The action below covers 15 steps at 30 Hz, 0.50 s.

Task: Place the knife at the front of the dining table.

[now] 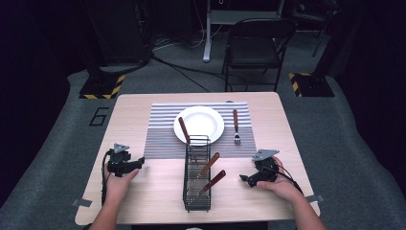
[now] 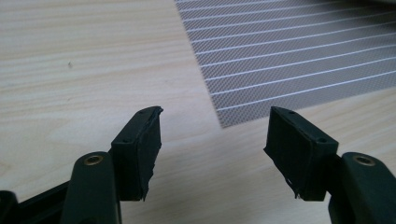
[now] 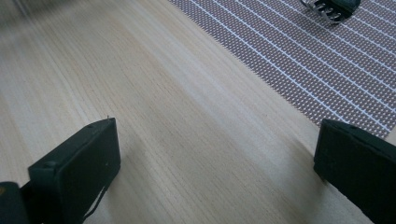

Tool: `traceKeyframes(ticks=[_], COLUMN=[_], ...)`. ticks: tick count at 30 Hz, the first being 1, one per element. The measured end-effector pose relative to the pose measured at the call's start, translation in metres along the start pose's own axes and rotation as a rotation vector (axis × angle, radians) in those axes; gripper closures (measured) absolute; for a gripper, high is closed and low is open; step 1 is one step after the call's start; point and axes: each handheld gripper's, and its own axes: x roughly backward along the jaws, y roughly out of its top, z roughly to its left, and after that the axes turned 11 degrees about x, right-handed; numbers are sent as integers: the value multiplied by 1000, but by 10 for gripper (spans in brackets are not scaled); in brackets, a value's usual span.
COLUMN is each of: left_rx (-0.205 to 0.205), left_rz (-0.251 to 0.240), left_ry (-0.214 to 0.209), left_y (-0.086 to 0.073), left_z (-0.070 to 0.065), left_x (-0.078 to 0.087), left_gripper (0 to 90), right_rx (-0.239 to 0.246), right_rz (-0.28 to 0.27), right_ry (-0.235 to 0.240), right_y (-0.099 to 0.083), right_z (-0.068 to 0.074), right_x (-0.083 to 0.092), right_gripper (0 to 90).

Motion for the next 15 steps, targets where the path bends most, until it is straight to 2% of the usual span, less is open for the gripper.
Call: traceKeyframes(ticks=[7, 9, 15], left_rx=[-28, -51, -69], left_rz=[-29, -31, -50], left_ry=[-53, -61, -127], left_y=[15, 21, 32], left_z=[-23, -31, -56], left_x=[19, 26, 37], left_gripper=[387, 394, 423], right_rx=[0, 0, 0], right_rz=[0, 0, 0], right_ry=[0, 0, 0], right_y=[0, 0, 0], right_z=[0, 0, 0], right_x=[0, 0, 0], right_gripper=[0, 0, 0])
